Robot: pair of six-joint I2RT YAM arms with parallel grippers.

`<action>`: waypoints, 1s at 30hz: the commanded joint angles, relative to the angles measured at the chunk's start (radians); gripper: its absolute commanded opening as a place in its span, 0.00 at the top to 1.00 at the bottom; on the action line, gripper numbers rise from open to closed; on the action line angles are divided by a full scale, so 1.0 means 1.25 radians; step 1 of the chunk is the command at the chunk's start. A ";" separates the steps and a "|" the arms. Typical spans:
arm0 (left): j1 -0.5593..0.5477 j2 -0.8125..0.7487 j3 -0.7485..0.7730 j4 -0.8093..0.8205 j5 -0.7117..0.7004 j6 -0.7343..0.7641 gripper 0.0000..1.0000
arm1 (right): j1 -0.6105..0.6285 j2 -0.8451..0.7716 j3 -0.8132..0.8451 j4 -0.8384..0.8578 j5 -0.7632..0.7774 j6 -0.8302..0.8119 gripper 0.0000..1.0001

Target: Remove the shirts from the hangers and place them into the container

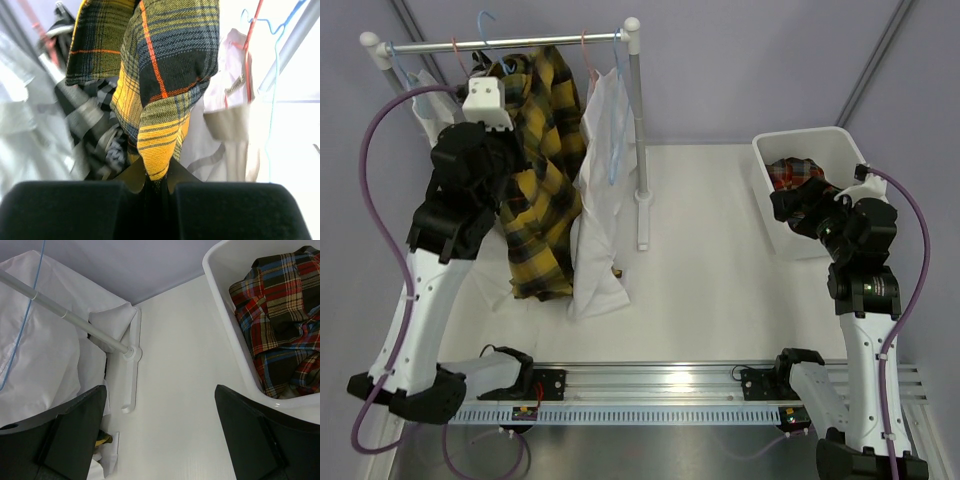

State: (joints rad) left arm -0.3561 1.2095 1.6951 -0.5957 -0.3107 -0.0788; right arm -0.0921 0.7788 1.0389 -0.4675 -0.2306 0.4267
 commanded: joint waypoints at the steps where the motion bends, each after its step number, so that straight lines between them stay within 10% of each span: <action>1: 0.003 -0.075 -0.066 0.006 -0.020 0.003 1.00 | 0.017 -0.008 0.003 0.027 -0.017 -0.028 0.01; 17: 0.003 -0.285 -0.237 -0.375 0.099 -0.047 1.00 | 0.118 0.005 0.009 0.017 0.015 -0.120 0.01; 30: -0.007 -0.251 -0.167 -0.370 0.606 0.057 1.00 | 0.189 0.045 0.046 -0.005 -0.082 -0.174 0.01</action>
State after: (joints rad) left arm -0.3573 0.8783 1.4086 -1.0943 0.2386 -0.0479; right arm 0.1268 0.8326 1.0431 -0.4706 -0.2630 0.2428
